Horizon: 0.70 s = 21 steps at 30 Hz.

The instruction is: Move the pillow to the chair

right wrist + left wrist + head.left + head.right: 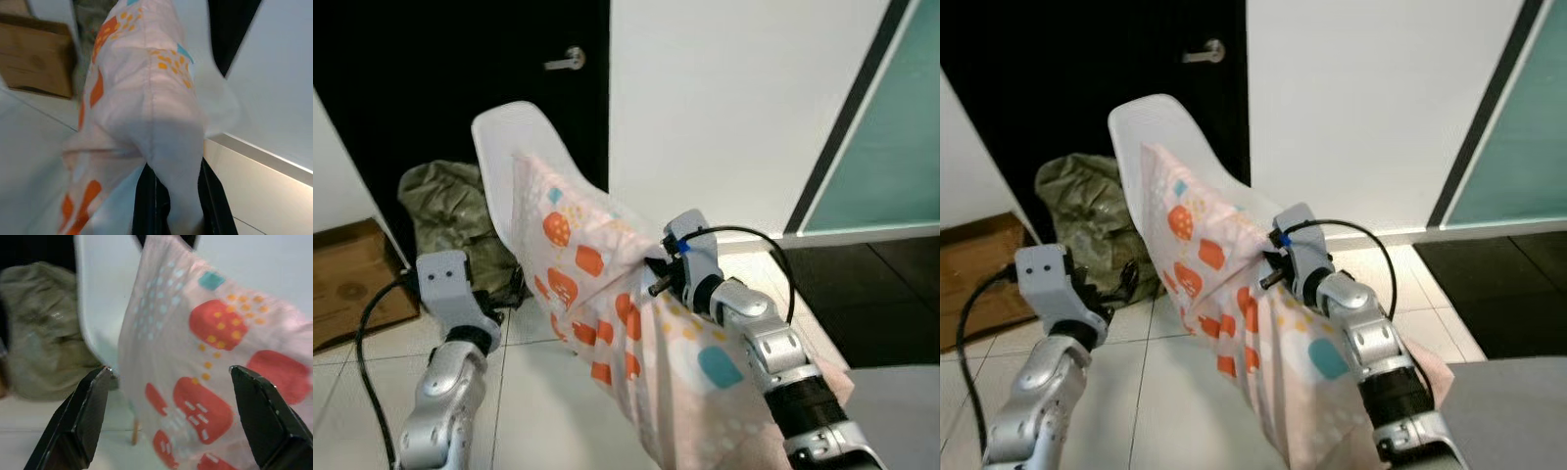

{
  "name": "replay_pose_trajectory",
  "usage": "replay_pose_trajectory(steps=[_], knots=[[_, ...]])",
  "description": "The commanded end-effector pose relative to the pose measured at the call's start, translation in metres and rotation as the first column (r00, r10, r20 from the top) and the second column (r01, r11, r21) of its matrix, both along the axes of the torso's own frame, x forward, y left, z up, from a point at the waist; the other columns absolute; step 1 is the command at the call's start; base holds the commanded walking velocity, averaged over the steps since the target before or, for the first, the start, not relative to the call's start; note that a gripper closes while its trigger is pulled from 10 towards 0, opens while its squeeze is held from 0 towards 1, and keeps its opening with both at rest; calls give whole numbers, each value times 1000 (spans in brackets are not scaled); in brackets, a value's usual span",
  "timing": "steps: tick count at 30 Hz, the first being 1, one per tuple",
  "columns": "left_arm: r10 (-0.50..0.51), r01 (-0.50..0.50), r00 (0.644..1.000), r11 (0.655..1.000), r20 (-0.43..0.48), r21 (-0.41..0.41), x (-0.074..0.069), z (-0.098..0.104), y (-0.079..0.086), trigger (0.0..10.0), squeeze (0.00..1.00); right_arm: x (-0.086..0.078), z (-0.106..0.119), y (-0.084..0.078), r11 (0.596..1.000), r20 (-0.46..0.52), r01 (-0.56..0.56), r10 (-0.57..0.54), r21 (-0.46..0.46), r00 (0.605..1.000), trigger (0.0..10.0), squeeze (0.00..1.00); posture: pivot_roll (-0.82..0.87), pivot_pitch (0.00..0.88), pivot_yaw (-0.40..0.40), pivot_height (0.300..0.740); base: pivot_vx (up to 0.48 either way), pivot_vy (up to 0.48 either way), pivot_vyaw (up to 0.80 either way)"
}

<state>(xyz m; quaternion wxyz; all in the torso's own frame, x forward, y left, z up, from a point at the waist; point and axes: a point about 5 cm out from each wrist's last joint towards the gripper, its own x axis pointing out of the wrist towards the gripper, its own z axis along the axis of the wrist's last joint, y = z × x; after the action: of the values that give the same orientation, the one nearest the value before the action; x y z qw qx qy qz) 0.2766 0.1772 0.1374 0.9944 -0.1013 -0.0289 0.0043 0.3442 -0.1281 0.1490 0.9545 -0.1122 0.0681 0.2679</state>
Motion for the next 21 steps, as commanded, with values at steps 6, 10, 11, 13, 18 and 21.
replay_pose_trajectory(steps=[6,10,11,13,18,21], knots=[[5,-5,1000,1000,9,0,0,2,3,10000,0,9,24,-1,999,125,42,-41,-1,991,10000,0,-173,0,-26,736,480,0,0],[0,0,1000,1000,13,2,0,3,3,10000,0,11,24,-6,996,135,91,-88,-20,987,10000,0,-172,0,-24,736,480,0,0],[0,0,1000,1000,13,2,0,3,3,10000,0,11,24,-6,996,135,91,-88,-20,987,10000,0,-172,0,-24,736,480,0,0],[-2,2,1000,1000,13,3,0,4,2,10000,0,13,24,-10,992,140,121,-116,-27,983,10000,0,-172,0,-24,736,480,0,0],[-5,5,1000,1000,14,5,-1,4,2,10000,0,16,25,-16,985,148,171,-166,-26,975,10000,0,-170,0,-24,736,480,0,0],[-6,6,1000,1000,14,5,-1,4,2,10000,0,18,26,-20,980,154,199,-193,-24,969,10000,0,-170,0,-24,736,480,0,0]])
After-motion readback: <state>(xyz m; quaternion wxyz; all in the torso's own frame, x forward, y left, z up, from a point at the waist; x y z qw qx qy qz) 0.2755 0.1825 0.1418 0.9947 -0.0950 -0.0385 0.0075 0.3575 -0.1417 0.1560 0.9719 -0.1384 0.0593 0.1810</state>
